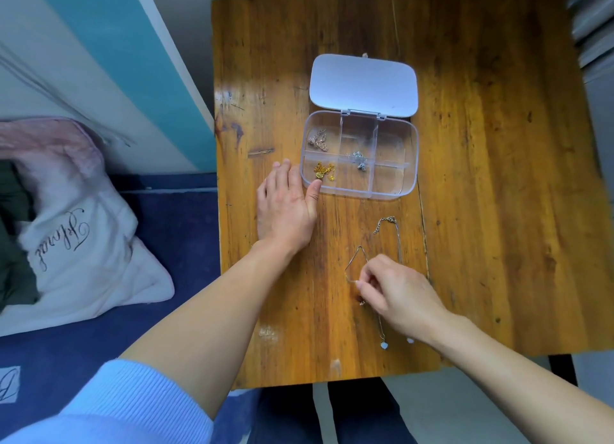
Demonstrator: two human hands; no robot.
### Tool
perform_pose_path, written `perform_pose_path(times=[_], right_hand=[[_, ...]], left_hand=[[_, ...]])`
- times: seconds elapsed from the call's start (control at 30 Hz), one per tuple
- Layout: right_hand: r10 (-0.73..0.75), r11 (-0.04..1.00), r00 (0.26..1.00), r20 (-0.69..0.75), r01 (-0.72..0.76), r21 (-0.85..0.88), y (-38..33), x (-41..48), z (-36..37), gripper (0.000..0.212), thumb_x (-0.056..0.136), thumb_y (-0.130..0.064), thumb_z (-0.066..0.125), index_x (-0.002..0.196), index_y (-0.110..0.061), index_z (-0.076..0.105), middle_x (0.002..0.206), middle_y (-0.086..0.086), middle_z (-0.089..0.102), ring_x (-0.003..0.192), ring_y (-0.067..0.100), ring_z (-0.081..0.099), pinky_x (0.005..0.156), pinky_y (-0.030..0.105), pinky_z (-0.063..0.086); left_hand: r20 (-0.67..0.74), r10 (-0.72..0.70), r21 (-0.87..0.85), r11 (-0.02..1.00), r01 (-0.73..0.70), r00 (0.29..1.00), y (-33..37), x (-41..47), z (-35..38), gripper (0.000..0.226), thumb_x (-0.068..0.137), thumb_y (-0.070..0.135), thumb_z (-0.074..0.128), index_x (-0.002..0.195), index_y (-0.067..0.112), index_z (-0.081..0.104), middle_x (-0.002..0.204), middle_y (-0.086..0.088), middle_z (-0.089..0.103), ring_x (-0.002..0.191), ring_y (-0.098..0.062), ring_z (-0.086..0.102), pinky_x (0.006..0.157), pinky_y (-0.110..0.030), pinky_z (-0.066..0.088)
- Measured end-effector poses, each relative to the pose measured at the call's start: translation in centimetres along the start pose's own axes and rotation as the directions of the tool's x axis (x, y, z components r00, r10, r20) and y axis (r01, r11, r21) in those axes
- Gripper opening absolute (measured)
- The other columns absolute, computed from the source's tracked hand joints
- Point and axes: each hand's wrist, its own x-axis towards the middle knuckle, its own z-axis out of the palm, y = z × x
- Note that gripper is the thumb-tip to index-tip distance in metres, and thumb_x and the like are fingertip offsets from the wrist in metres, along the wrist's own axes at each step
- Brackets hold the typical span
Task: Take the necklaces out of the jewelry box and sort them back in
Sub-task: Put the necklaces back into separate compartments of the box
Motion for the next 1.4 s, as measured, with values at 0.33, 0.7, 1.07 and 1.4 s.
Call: perform_pose_path(times=[0.33, 0.7, 1.07, 1.4], right_hand=[[0.096, 0.606, 0.929, -0.357, 0.23, 0.761, -4.2, 2.4, -10.4, 0.011, 0.085, -0.008, 0.061, 0.076, -0.01, 0.055, 0.075, 0.004, 0.075, 0.067, 0.017, 0.069, 0.052, 0.025, 0.05], [0.144, 0.469, 0.891, -0.431, 0.322, 0.822, -6.4, 6.1, -16.3, 0.005, 0.09, -0.013, 0.06, 0.094, -0.015, 0.06, 0.069, -0.002, 0.069, 0.068, 0.018, 0.067, 0.064, 0.031, 0.054], [0.193, 0.563, 0.81, -0.554, 0.371, 0.738, -6.0, 5.6, -19.5, 0.009, 0.088, -0.021, 0.063, 0.092, -0.019, 0.071, 0.073, -0.003, 0.072, 0.072, 0.018, 0.068, 0.065, 0.031, 0.053], [0.261, 0.618, 0.78, -0.569, 0.318, 0.719, -3.7, 7.1, -19.8, 0.008, 0.086, -0.021, 0.064, 0.089, -0.02, 0.071, 0.073, -0.002, 0.073, 0.073, 0.019, 0.07, 0.066, 0.031, 0.054]], left_hand=[[0.006, -0.003, 0.005, 1.0, 0.003, 1.0, -0.1, -0.1, 0.0, 0.063, 0.1, 0.051, 0.017, 0.146, 0.01, 0.029, 0.156, -0.009, 0.028, 0.145, -0.025, 0.018, 0.116, -0.04, 0.015], [0.022, -0.001, 0.01, 1.0, 0.001, 1.0, 0.1, -0.1, -0.3, 0.061, 0.1, 0.049, 0.018, 0.146, 0.01, 0.029, 0.156, -0.009, 0.026, 0.146, -0.024, 0.016, 0.116, -0.039, 0.013], [0.031, -0.002, 0.009, 1.0, 0.002, 1.0, 0.1, -0.2, -0.5, 0.061, 0.1, 0.049, 0.018, 0.146, 0.011, 0.029, 0.157, -0.009, 0.025, 0.146, -0.024, 0.015, 0.116, -0.038, 0.012], [0.016, -0.013, 0.004, 1.0, 0.013, 1.0, 0.1, -0.2, -0.4, 0.061, 0.1, 0.049, 0.018, 0.146, 0.011, 0.03, 0.157, -0.008, 0.026, 0.146, -0.023, 0.016, 0.116, -0.037, 0.012]])
